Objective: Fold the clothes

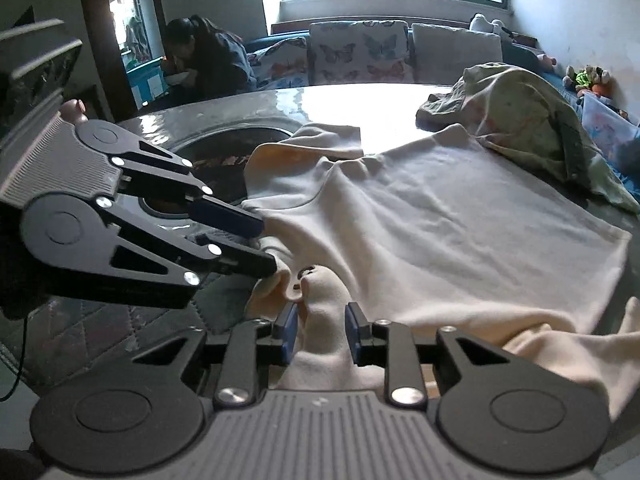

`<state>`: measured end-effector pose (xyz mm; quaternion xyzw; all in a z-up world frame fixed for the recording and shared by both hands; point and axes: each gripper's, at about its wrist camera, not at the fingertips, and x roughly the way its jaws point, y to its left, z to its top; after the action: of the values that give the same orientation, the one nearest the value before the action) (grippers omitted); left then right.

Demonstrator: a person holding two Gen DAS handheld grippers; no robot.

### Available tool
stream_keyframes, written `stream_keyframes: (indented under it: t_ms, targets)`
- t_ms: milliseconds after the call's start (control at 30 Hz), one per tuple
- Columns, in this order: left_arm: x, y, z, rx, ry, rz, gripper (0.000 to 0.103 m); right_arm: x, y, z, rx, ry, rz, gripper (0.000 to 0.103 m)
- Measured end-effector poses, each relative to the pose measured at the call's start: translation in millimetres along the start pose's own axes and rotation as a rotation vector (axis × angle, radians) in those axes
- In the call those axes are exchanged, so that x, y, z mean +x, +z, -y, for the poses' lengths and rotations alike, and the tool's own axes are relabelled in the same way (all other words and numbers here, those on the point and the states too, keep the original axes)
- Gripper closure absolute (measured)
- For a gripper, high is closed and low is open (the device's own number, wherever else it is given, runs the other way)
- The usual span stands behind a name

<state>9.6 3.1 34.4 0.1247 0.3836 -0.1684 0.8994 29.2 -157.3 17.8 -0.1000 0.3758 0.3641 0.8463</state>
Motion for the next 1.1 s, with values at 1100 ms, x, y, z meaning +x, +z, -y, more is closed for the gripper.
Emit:
stream_keyframes:
  t_ms: [1100]
  targets:
    - [4,-15,-4,0.069,-0.058,-0.048,0.101,-3,-7,0,-0.006,0.037,-0.029,0.087]
